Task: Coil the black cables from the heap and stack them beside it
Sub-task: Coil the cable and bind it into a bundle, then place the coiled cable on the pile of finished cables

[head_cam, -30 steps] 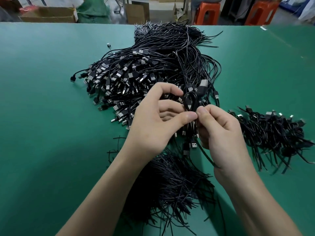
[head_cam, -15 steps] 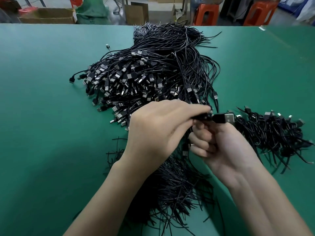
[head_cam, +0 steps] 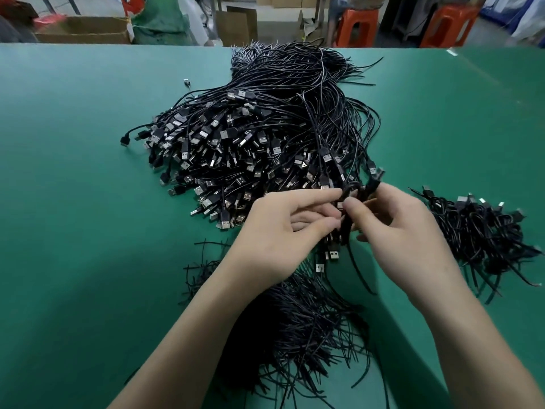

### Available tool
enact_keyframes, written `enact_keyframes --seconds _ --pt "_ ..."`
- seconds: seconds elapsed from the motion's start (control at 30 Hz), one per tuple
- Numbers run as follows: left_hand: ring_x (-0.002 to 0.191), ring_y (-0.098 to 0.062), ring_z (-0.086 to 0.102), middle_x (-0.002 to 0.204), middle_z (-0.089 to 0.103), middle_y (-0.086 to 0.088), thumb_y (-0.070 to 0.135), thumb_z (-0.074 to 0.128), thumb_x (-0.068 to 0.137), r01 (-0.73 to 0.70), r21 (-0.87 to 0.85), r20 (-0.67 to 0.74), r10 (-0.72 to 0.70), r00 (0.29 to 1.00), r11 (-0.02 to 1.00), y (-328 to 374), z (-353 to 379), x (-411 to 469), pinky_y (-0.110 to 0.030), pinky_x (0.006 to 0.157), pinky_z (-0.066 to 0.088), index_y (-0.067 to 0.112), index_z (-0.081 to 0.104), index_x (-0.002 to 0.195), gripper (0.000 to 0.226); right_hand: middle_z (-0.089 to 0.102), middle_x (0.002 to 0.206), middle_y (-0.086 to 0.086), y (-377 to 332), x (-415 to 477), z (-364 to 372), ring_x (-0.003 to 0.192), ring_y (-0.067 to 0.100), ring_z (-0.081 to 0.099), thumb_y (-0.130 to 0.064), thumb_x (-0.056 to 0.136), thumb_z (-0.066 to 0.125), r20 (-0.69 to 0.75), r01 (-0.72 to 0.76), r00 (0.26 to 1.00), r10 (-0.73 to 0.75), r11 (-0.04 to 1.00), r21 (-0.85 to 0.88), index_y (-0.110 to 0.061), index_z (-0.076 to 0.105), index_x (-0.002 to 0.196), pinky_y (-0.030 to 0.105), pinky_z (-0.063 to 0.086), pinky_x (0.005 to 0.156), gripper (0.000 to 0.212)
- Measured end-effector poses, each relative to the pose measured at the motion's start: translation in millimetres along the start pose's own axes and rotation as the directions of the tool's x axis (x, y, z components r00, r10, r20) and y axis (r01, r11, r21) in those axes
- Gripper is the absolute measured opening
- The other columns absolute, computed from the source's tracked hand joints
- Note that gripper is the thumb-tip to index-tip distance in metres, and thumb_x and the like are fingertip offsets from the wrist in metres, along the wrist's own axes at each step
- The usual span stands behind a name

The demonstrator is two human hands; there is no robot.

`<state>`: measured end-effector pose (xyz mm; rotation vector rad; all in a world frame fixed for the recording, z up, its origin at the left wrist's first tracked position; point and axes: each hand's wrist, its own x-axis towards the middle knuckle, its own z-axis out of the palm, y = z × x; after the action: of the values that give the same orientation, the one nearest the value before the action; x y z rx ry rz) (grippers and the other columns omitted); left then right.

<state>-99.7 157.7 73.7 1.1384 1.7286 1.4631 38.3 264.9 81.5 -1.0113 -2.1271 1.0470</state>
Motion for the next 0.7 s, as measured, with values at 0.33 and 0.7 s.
enact_keyframes --seconds 0.33,0.7 --pt "0.059 -0.003 0.056 0.063 0.061 0.015 0.037 0.066 0.097 0.057 0.605 -0.15 0.043 0.988 0.794 -1.4 -6.3 38.9 -0.027 0.067 0.054 0.034 0.074 0.089 0.012 0.058 0.104 0.008 47.6 19.4 -47.6 0.091 0.027 0.055 -0.016 0.094 0.07 -0.242 -0.188 0.966 0.092 0.892 -0.411 -0.018 0.055 0.12 0.037 0.041 0.082 0.03" --pt "0.073 -0.024 0.056 0.069 0.053 0.005 0.067 0.068 0.088 0.133 0.917 -0.174 0.075 0.982 0.377 3.4 21.8 105.0 -0.033 0.065 0.04 0.018 0.069 0.082 0.049 0.061 0.127 0.002 36.2 16.0 -26.5 0.124 0.024 0.051 -0.022 0.101 0.058 0.09 0.016 0.995 0.045 0.813 -0.583 -0.015 0.072 0.12 0.039 0.04 0.107 0.026"
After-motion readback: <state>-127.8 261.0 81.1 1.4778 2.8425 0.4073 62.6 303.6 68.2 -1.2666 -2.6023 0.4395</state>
